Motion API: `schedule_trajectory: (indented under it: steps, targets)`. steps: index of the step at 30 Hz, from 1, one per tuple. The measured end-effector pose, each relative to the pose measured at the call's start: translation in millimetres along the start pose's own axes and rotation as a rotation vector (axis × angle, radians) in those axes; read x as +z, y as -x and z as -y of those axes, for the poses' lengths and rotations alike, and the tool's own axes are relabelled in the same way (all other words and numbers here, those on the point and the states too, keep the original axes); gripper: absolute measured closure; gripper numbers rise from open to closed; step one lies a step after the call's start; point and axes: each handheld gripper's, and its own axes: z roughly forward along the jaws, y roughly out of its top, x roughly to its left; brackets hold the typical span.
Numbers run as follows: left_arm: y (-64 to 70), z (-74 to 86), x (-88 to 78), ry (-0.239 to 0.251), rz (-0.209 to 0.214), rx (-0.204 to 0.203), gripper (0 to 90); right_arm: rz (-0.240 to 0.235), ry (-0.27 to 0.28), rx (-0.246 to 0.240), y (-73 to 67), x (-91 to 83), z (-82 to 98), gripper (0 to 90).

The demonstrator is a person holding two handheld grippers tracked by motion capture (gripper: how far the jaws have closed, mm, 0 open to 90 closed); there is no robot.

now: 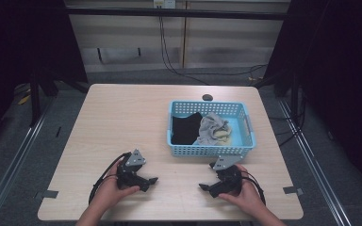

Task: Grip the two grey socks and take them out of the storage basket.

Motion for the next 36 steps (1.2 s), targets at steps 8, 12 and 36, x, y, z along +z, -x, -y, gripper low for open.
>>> schedule_trajectory:
  steps: [8,12,36]
  targets:
    - [-0.1,0.0,0.1,0.001,0.001,0.0,8.3,0.005,-0.016,0.01,0.3,-0.5,-1.6,11.9]
    - [-0.1,0.0,0.1,0.001,0.002,0.0,8.3,0.009,-0.064,0.014,1.4,-1.7,-6.9,13.8]
    - [0.0,0.1,-0.1,0.0,0.0,0.0,8.3,-0.103,-0.555,-0.098,12.9,-38.9,-88.9,18.1]
